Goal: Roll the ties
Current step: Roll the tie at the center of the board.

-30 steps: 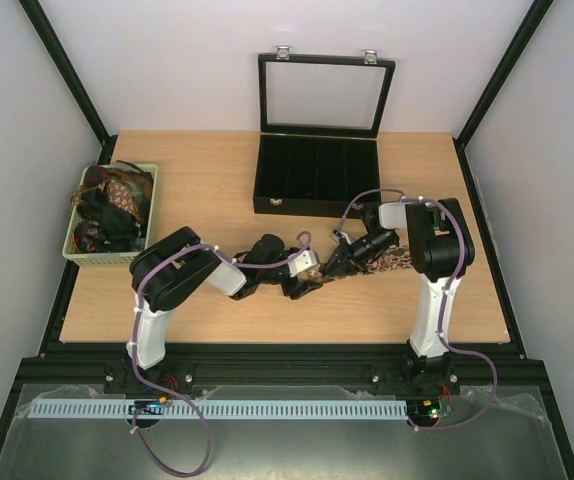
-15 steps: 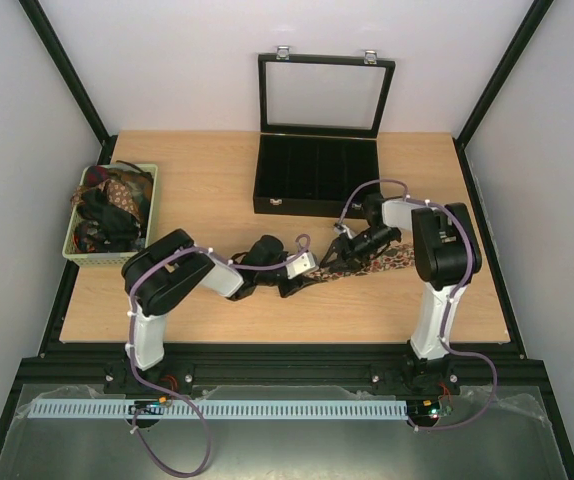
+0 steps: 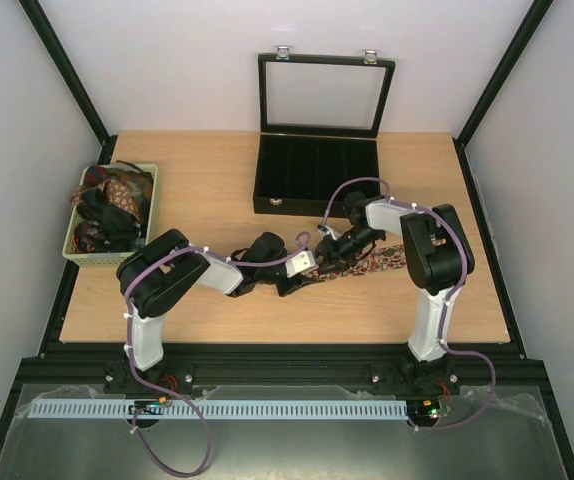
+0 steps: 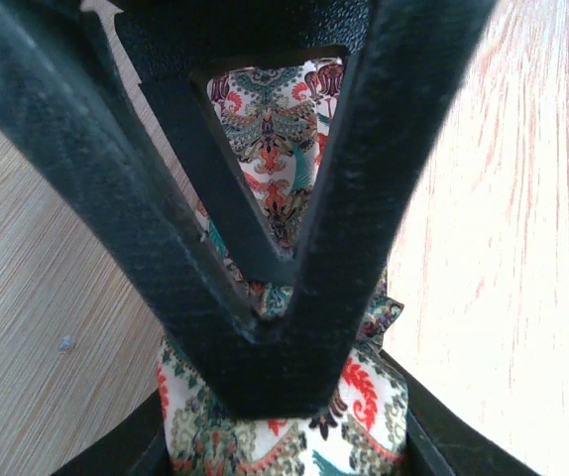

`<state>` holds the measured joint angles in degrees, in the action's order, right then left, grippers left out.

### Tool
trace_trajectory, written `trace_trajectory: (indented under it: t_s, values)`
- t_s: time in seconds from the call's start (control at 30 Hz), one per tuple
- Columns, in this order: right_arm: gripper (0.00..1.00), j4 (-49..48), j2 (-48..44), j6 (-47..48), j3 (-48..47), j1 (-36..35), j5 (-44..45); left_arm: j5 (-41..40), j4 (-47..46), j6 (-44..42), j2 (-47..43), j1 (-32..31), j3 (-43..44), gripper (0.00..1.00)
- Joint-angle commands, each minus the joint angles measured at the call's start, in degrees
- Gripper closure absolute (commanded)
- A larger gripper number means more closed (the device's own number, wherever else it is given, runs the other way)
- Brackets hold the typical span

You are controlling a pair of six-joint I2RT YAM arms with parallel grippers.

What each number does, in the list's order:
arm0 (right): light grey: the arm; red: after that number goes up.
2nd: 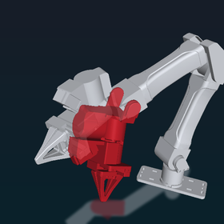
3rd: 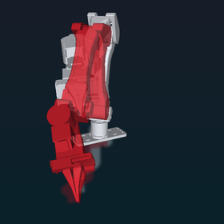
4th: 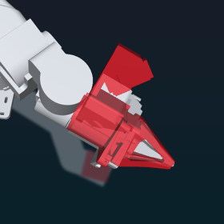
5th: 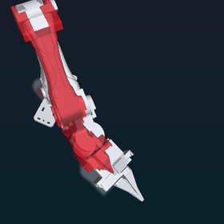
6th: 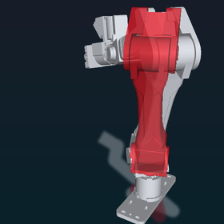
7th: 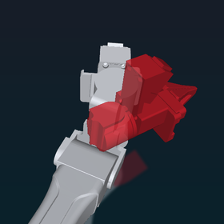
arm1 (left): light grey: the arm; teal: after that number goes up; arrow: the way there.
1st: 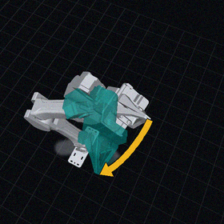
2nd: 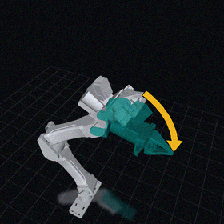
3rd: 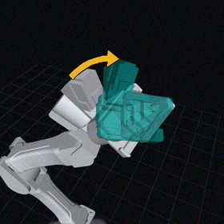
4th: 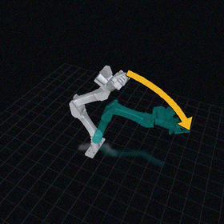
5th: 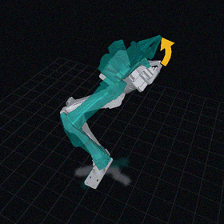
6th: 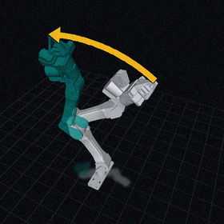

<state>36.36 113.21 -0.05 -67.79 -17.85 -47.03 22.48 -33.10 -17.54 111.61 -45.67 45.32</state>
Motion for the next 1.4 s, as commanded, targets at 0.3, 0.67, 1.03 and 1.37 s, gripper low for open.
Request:
trace_trajectory:
  t_s: [0.3,0.67,1.03,1.37]
  values:
    - [0.99,0.4,4.5,0.9,-0.9,-0.2,3.8,-2.7,11.0,-0.5,2.4,0.4,-1.1,0.56]
    - [0.98,-1.2,5.9,3.8,3.0,2.8,9.7,2.9,4.1,0.5,0.0,2.7,-2.1,0.29]
    - [0.99,-2.8,7.3,2.9,3.3,3.1,10.1,5.0,-7.3,7.3,3.5,2.1,-0.9,0.31]
    - [0.98,-2.4,6.9,2.5,2.1,3.9,9.9,0.2,-1.0,3.5,5.0,0.3,1.4,0.62]
